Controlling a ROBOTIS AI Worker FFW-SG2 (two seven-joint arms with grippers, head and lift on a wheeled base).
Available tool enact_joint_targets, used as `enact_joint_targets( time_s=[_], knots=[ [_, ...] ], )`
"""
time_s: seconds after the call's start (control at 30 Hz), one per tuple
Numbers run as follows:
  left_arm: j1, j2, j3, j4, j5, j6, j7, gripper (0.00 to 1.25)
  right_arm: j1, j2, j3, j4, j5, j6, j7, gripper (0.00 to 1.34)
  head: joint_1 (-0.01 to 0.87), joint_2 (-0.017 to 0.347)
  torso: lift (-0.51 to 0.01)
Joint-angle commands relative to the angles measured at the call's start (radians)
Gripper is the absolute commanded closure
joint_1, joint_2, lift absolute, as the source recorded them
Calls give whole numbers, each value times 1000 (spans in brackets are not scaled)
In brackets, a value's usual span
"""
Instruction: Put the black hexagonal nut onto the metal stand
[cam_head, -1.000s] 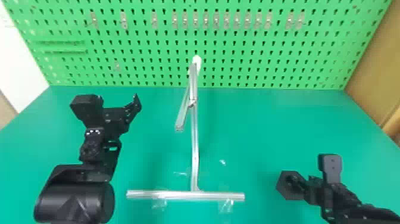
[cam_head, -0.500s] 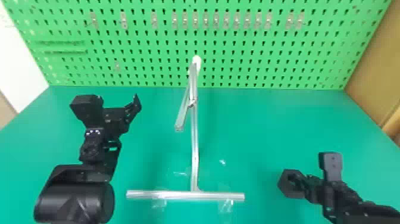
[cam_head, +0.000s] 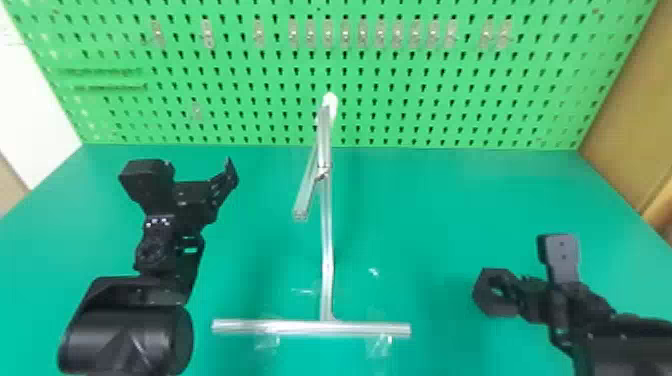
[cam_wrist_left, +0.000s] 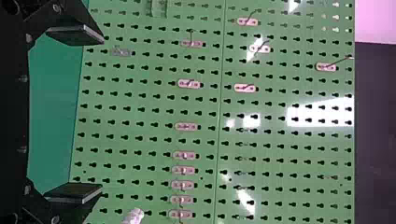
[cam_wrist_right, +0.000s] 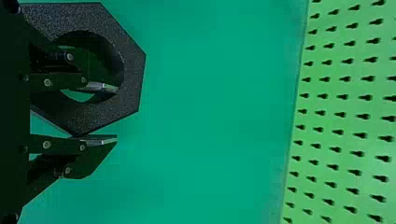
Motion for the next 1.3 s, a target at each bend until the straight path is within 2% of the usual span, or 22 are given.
enact_joint_targets(
  time_s=[0.0,0.2,0.33,0.57,0.73,0.93,1.1,1.27],
  knots=[
    [0,0,0,1,0,0,0,167,-18,-9,8,-107,2,106,0,1047,693,81,-1],
    [-2,0,0,1,0,0,0,167,-66,-37,42,-246,3,290,2,1047,693,81,-1],
    [-3,0,0,1,-2,0,0,167,-122,-55,72,-332,62,436,69,1047,693,81,-1],
    [-5,0,0,1,-3,0,0,167,-221,-83,132,-446,103,591,121,1046,693,81,-1],
    [-5,0,0,1,-3,0,0,167,-287,-103,177,-489,132,672,161,1047,693,81,-1],
    [-6,0,0,1,-3,0,0,167,-380,-132,238,-510,165,763,242,1047,693,81,-1],
    [-8,0,-1,1,-6,0,0,167,-465,-158,284,-512,148,795,293,1046,693,81,-1],
    [-11,0,-5,1,-11,0,0,167,-546,-170,321,-495,103,797,301,1047,693,81,-1]
  ],
)
